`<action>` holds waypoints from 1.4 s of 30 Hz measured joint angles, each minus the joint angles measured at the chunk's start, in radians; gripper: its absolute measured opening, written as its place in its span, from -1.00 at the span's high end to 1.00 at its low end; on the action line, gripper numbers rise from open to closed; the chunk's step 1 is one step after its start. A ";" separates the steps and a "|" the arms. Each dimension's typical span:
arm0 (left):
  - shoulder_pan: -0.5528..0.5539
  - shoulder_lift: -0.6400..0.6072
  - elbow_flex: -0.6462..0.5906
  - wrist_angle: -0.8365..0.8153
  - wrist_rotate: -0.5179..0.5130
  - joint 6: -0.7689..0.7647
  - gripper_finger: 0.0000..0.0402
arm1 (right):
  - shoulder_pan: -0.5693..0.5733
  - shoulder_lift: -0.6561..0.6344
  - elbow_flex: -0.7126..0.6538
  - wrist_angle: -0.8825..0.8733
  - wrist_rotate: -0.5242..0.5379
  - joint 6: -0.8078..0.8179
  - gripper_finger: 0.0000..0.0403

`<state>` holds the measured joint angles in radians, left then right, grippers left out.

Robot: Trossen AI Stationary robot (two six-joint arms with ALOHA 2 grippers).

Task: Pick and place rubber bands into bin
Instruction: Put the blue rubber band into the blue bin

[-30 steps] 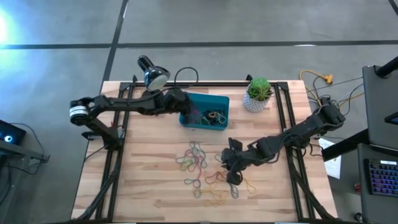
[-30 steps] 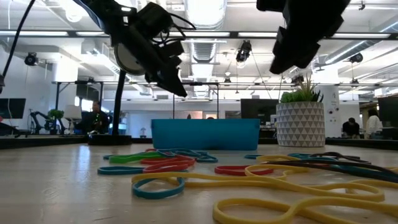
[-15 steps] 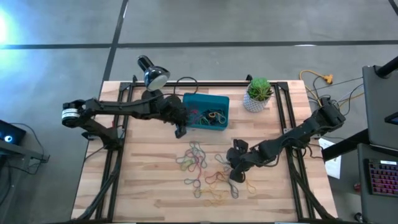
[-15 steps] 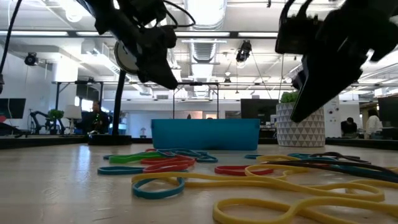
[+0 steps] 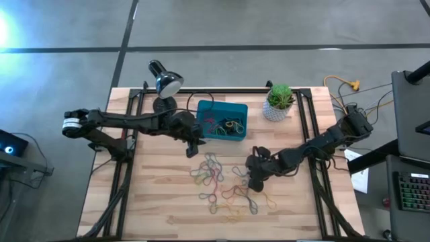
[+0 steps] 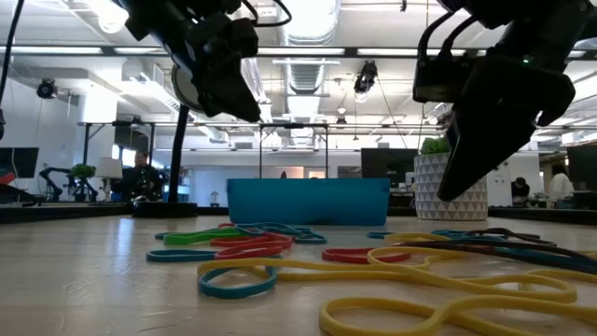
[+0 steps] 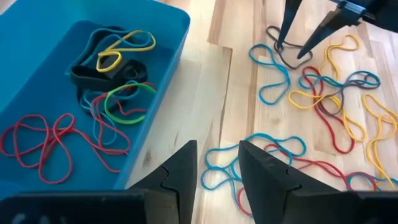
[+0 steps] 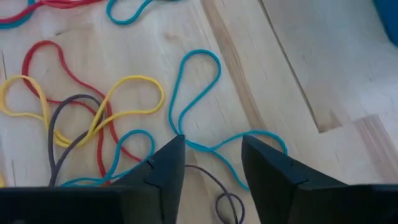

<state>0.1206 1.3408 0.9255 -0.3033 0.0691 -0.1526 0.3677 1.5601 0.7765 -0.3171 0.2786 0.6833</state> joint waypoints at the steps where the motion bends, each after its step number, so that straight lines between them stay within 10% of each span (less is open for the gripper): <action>1: -0.003 0.001 -0.001 0.001 -0.001 -0.001 0.49 | -0.003 0.001 0.000 0.002 -0.008 -0.008 0.23; 42: -0.023 0.003 -0.066 0.042 -0.022 -0.077 0.49 | -0.088 0.143 0.017 0.063 -0.205 -0.228 0.08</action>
<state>0.0971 1.3436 0.8593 -0.2617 0.0469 -0.2298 0.2794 1.7035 0.7937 -0.2537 0.0740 0.4555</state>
